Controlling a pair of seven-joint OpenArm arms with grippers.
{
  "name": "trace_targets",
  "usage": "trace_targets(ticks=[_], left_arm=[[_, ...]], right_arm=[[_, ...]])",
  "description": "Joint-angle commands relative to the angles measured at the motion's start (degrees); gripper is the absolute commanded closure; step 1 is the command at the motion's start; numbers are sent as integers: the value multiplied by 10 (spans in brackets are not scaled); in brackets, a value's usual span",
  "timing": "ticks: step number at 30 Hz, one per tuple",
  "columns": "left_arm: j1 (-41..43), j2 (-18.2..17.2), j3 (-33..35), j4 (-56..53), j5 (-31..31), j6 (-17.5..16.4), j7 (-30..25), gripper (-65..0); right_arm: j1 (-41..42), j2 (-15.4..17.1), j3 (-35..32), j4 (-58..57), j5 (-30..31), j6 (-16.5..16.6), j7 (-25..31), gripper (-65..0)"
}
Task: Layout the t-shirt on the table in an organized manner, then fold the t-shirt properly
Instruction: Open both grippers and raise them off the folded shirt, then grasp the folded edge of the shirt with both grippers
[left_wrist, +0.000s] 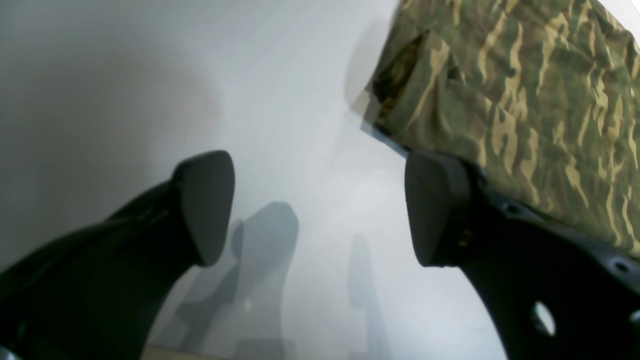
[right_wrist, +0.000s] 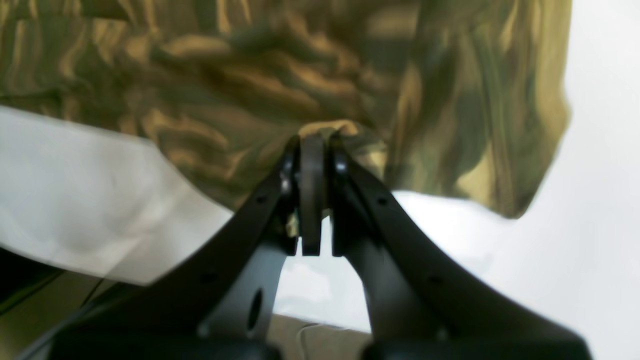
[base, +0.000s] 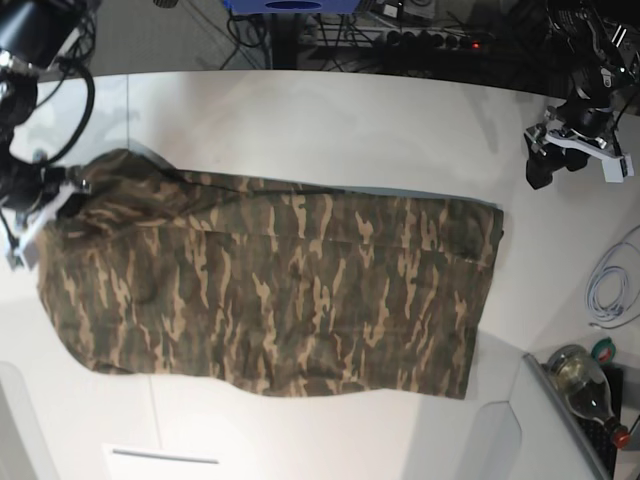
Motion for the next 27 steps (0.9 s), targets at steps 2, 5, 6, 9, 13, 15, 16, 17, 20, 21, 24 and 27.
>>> trace_targets(ticks=[2,5,6,9,13,15,16,17,20,21,24,27], left_arm=[[-1,-9,1,9,-11,-5,-14,-510],[-2,-9,1,9,-11,-5,-14,-510],[-2,-10,1,9,-11,-5,-14,-510],[1,-11,1,9,-10,-5,-14,-510],[6,-11,1,12,70,-5,-14,-508],[6,-9,1,10,122,-6,-14,-508],[6,-8,1,9,136,-6,-14,-508],[8,-8,1,9,140,-7,-14,-508],[12,-9,1,8,140,-7,-14,-508],[17,-10,1,7,140,-7,-14,-508],[17,-9,2,5,140,-7,-14,-508],[17,-9,32,5,140,-7,-14,-508]], right_arm=[[52,8,-3,6,14,1,4,0],[111,11,-49,-46,14,-29,10,0],[130,12,-63,-69,14,-40,22,0],[165,21,-101,-130,14,-50,69,0],[203,30,-145,-204,13,-51,148,0],[220,43,-167,-243,13,-51,183,0],[232,45,-177,-265,13,-51,203,0],[239,50,-183,-281,13,-51,219,0],[256,60,-191,-330,13,-51,269,0],[259,60,-191,-343,13,-52,282,0],[262,60,-192,-387,13,-52,322,-14],[262,62,-191,-403,14,-52,325,-182]])
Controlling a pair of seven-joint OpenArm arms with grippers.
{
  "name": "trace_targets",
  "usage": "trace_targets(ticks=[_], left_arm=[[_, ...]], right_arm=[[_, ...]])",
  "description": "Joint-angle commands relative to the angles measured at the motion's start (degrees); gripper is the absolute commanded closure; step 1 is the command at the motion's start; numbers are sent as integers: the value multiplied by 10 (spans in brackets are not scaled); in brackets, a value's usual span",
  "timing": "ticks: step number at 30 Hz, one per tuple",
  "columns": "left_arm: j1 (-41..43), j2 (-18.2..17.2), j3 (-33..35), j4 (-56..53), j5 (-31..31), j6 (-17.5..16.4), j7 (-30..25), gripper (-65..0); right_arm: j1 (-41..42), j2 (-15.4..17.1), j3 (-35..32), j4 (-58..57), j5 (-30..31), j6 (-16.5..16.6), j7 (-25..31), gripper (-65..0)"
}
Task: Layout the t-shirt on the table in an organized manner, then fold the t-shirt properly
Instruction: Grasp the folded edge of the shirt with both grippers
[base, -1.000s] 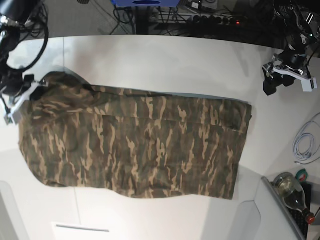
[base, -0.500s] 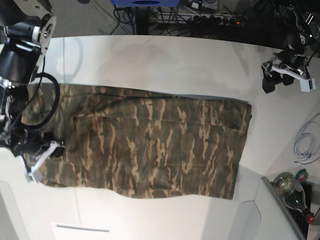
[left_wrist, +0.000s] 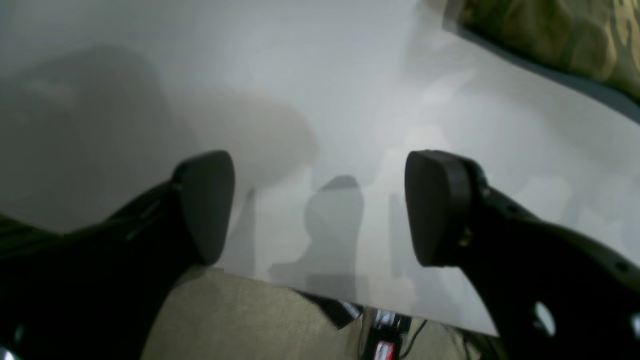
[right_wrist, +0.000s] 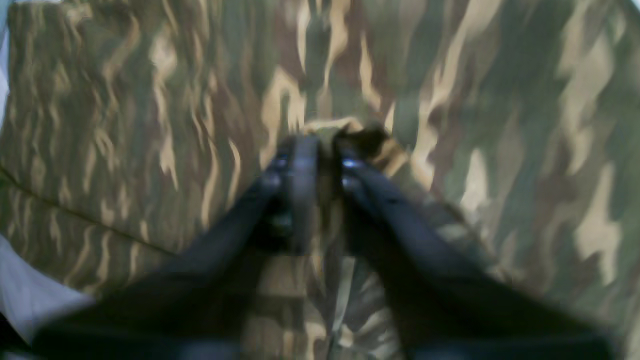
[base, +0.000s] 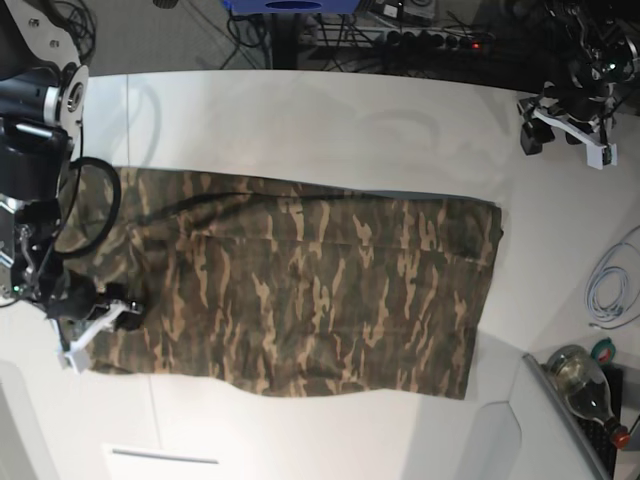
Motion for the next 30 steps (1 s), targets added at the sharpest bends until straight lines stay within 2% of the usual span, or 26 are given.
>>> trace_targets(ticks=[1,3,5,7,10,13,15,18,19,22,24,30], left_arm=[[0,-6,16,8,-10,-8,-14,-508],[5,-5,55,8,-6,-8,-50,-507],[16,-4,84,-2,-7,-8,-97,-502],[17,-4,105,-26,-11,-8,-138,-451],[9,-3,112,-71,-12,-7,-180,-334],[-20,-3,110,-124,-12,-6,-191,-244],[-42,-4,110,-150,-12,-6,-192,-219],[-71,-4,110,-170,-12,-6,-192,-234],[-79,-3,110,-171,-12,-6,-192,-260],[-94,-1,110,-174,-12,-6,-192,-392],[-101,2,110,-174,-12,-6,-192,-448],[-122,6,111,-177,-12,-6,-192,-439]], right_arm=[[18,11,5,15,17,0,16,-255],[-3,13,7,46,18,0,16,-402],[-45,9,34,120,18,0,16,-459],[-112,3,53,222,17,1,16,-459],[-216,-10,71,364,18,1,17,-459],[-292,-28,89,432,18,5,19,-459],[-320,-29,91,441,18,6,19,-459],[-347,-33,91,440,18,6,18,-461],[-354,-38,91,440,18,6,19,-461],[-362,-42,90,440,18,7,17,-461],[-366,-42,90,440,18,7,17,-461],[-368,-42,90,440,18,7,17,-461]])
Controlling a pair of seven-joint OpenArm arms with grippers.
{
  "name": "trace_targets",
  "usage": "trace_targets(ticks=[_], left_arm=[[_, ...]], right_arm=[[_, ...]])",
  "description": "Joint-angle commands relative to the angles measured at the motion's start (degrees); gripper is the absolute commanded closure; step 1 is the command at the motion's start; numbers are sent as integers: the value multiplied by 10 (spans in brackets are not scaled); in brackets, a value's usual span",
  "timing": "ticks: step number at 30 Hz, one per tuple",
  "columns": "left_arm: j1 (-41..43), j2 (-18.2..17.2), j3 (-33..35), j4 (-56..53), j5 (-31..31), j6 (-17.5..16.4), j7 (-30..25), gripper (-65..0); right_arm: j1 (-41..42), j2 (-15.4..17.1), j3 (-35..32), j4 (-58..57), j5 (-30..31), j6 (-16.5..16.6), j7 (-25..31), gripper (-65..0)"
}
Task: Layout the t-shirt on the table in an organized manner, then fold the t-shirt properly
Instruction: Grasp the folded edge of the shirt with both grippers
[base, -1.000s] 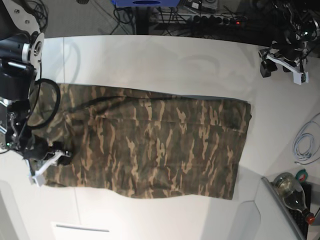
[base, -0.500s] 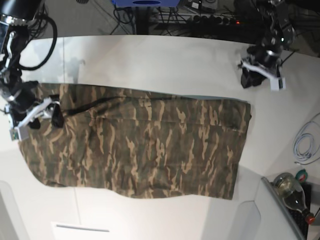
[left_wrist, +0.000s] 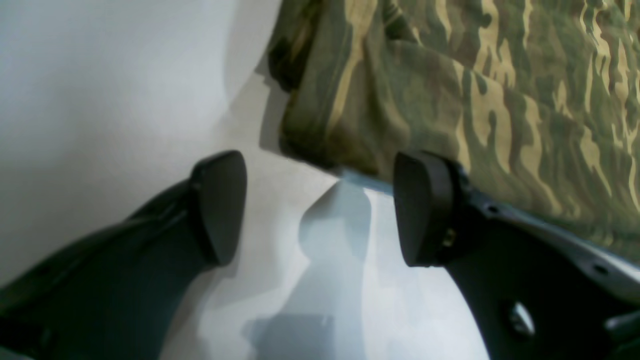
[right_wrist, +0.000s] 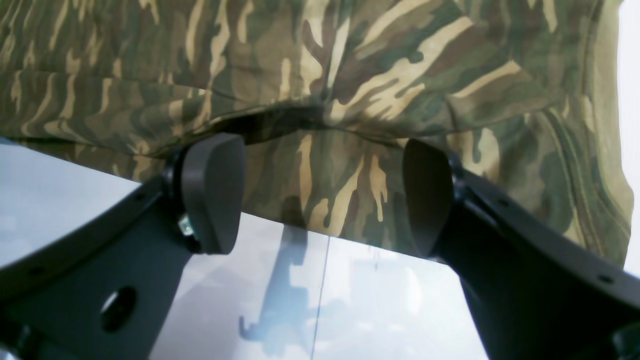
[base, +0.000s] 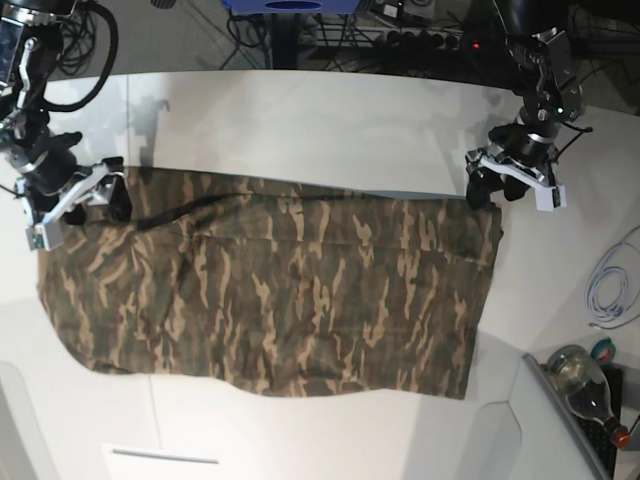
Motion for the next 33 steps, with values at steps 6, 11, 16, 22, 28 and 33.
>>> trace_targets(ticks=[6,11,16,22,28,33], left_arm=[[-40,-4,1,-36,-3,-4,-3,-426],[-42,-4,3,-37,-3,-4,-1,-183],[-41,-3,0,-21,-3,-3,2,0],[-44,17,3,62,-3,60,64,0],[-91,37,4,115,2,66,161,0],[-150,53,5,87,3,66,191,0]], right_arm=[[3,7,3,10,7,3,12,-461],[5,7,3,10,7,3,12,-461],[7,7,3,10,6,3,12,-461],[14,7,2,6,5,3,12,-461],[19,7,2,-22,6,3,12,-461],[17,7,2,-25,6,3,12,-461]])
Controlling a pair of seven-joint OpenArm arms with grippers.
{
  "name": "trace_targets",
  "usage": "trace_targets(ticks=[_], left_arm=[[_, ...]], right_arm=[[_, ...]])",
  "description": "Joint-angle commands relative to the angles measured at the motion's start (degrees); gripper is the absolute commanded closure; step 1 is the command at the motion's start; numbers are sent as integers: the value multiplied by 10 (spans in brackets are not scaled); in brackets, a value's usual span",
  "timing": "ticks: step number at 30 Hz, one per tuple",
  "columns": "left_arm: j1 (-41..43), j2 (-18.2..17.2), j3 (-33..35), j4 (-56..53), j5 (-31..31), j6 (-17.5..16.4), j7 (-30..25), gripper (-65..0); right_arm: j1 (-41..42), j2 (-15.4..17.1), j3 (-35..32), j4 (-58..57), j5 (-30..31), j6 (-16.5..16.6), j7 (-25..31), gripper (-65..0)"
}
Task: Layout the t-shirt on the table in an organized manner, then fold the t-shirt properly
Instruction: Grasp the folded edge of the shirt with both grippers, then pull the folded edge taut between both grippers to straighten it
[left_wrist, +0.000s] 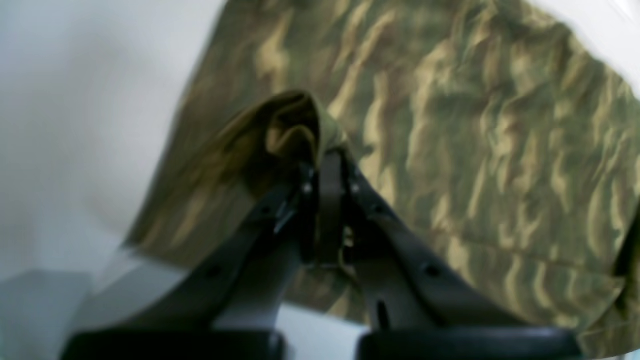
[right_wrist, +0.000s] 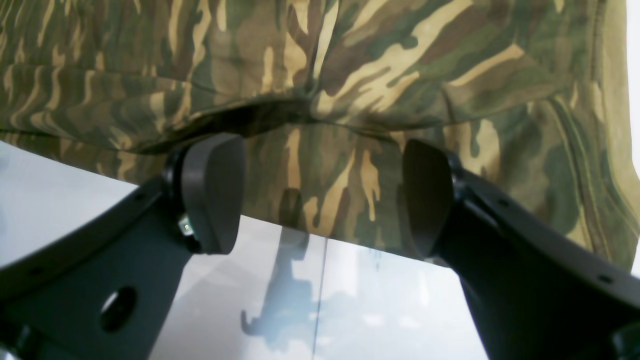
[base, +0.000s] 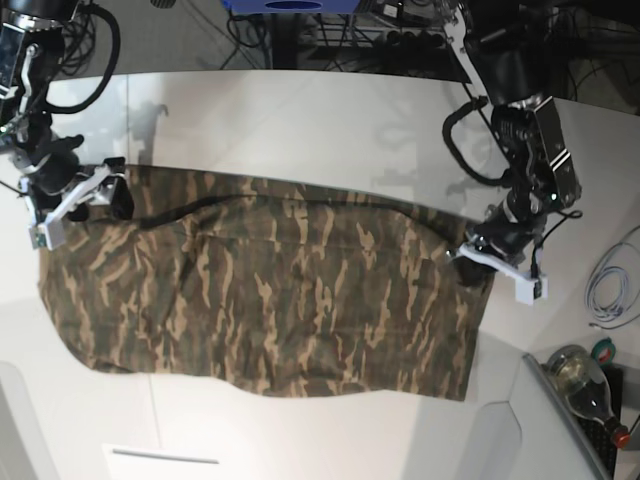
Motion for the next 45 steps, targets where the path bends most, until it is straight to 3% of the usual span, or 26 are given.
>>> trace_targets(ticks=[1,5,8,9,14,17,23,27,33,39,42,45], left_arm=[[-21,-4,-1,-7,-5,0,-9,0],[-74,-4,-1,-94,-5,4,-12,0],[-97,-4,-1,-139,-12,39,-13,0],[-101,-3,-1,-143,-12,51,-14,-33],[-102,11,-2,-143,-12,58,-60,-359],[-96,18,-7,-125,-17,57,-76,-469],[55,11,-7,26,-93,57,-146,-471],[123,-18,-7,11,-100,57,-227,-471],[113,-40,-7,-79,-98,57,-270,-471],[66,-48,-1,-145,-96,57,-275,-471],[52,-46,-1,-156,-96,57,-275,-471],[36,-46,-1,-184,-96,57,-275,-469]], right_arm=[[4,7,2,8,8,3,12,-461],[4,7,2,8,8,3,12,-461],[3,7,2,8,8,3,12,-461],[3,7,2,8,8,3,12,-461],[1,8,2,8,8,3,12,-461],[-8,8,2,13,8,3,12,-461],[-27,7,3,21,9,3,15,-461],[-27,1,4,19,9,3,15,-461],[-27,-8,5,21,9,3,14,-461],[-32,-52,59,21,9,5,17,-461],[-32,-67,101,21,9,46,16,-461],[-23,-97,184,21,21,87,13,-461]])
